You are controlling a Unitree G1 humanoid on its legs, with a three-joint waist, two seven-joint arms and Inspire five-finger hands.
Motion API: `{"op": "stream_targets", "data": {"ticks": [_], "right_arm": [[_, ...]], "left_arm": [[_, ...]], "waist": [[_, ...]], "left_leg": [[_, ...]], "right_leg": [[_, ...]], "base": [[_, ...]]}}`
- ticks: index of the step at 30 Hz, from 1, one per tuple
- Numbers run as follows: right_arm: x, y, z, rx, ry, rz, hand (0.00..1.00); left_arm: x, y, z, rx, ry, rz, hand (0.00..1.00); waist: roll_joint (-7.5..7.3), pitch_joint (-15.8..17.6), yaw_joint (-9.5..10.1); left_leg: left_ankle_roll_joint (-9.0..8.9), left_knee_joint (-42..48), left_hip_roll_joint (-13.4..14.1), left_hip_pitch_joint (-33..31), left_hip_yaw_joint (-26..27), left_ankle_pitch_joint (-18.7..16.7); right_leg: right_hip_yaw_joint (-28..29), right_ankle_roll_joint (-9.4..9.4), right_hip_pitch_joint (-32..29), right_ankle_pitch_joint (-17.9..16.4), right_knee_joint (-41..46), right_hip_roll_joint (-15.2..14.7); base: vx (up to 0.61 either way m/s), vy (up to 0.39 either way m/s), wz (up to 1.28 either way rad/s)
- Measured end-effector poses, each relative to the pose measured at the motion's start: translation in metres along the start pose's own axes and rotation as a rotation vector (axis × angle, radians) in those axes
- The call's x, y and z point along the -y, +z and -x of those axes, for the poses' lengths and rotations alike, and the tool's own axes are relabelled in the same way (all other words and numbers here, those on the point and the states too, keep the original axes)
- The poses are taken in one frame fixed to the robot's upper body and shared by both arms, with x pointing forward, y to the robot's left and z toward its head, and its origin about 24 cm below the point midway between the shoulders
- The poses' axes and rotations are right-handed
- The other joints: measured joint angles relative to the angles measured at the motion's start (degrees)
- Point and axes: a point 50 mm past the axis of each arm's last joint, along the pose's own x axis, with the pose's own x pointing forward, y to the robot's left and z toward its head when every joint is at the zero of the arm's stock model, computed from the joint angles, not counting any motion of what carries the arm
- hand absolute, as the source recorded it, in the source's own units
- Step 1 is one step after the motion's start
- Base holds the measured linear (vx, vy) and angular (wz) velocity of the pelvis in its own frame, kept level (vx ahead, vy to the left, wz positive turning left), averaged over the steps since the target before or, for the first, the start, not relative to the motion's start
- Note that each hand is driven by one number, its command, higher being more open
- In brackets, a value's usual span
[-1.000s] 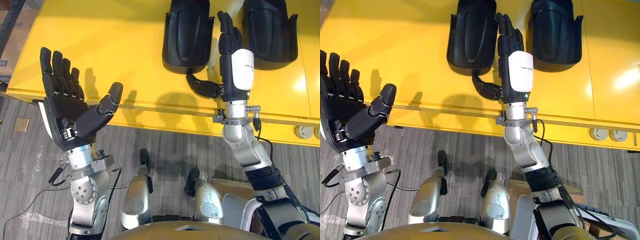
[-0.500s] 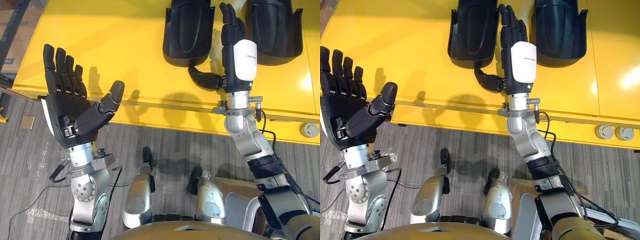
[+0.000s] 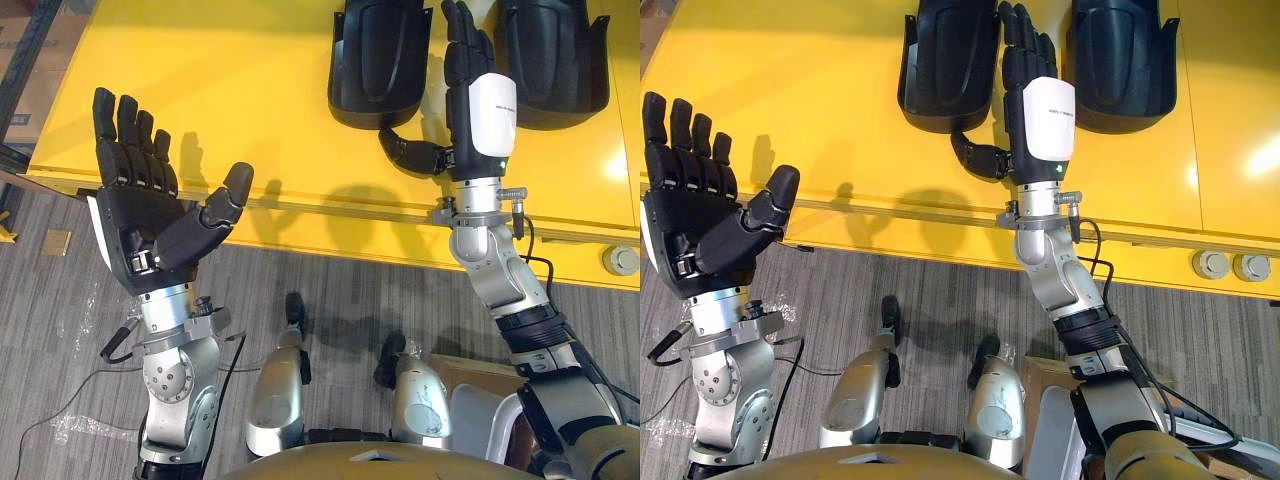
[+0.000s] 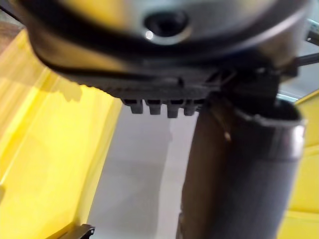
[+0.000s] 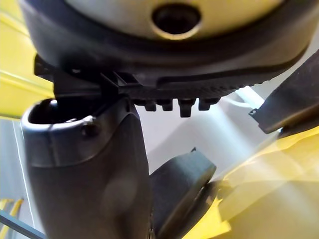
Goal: Walk over and take three plastic housings, then place them on the shelf
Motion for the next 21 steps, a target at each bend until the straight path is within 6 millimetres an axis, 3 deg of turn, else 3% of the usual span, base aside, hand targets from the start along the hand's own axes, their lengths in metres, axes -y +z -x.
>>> {"op": "stream_targets", "data": {"ticks": [8, 11, 15, 16, 18, 21], "right_arm": [[0.0, -0.002, 0.003, -0.013, 0.004, -0.016, 1.0], [0.001, -0.004, 0.025, -0.061, 0.034, -0.105, 1.0], [0.018, 0.009, 0.064, -0.072, 0.033, -0.248, 1.0], [0.021, 0.01, 0.07, -0.086, 0.021, -0.268, 1.0], [0.031, 0.011, 0.091, -0.16, -0.041, -0.332, 1.0], [0.042, 0.003, 0.107, -0.277, -0.128, -0.371, 1.0]], "left_arm": [[0.004, -0.002, 0.001, -0.011, -0.029, 0.013, 1.0], [0.004, -0.002, 0.002, -0.021, -0.041, 0.01, 1.0], [0.004, -0.003, 0.006, -0.035, -0.066, 0.003, 1.0], [0.004, -0.003, 0.007, -0.041, -0.075, 0.002, 1.0], [0.001, -0.004, 0.015, -0.078, -0.098, -0.011, 1.0], [0.001, -0.006, 0.02, -0.111, -0.146, -0.005, 1.0]], "waist": [[1.02, -0.55, 0.08], [1.61, -1.08, 0.28], [2.55, -4.21, -0.04], [2.41, -4.79, -0.05], [1.33, -8.97, -0.17], [-0.34, -12.44, -0.39]], "left_leg": [[-0.05, -1.19, -0.1, 1.05, 0.16, 0.52], [-0.06, -2.45, -0.39, 3.14, 0.26, 0.56], [-0.02, -2.53, -0.83, 4.26, 0.08, -0.15], [-0.19, -2.58, -0.91, 4.85, 0.11, -0.3], [-0.39, -2.72, -1.09, 6.18, 0.62, -1.58], [-0.33, -2.74, -0.92, 8.17, 1.73, -3.15]], "right_leg": [[0.06, 0.02, 0.36, 0.02, 0.0, -0.05], [-0.21, 0.32, 2.25, -0.24, -0.49, -0.21], [-1.15, 0.95, 4.85, 0.15, -2.9, -0.26], [-1.23, 1.09, 5.67, 0.22, -3.48, -0.26], [-1.25, 1.8, 8.08, 0.71, -6.23, -0.04], [-0.65, 2.45, 11.02, 1.7, -9.58, 0.41]], "base": [[0.0, -0.003, 0.0], [0.05, -0.025, 0.02], [0.08, -0.019, 0.07], [0.11, -0.023, 0.01], [0.12, -0.02, -0.07], [0.1, -0.023, -0.18]]}}
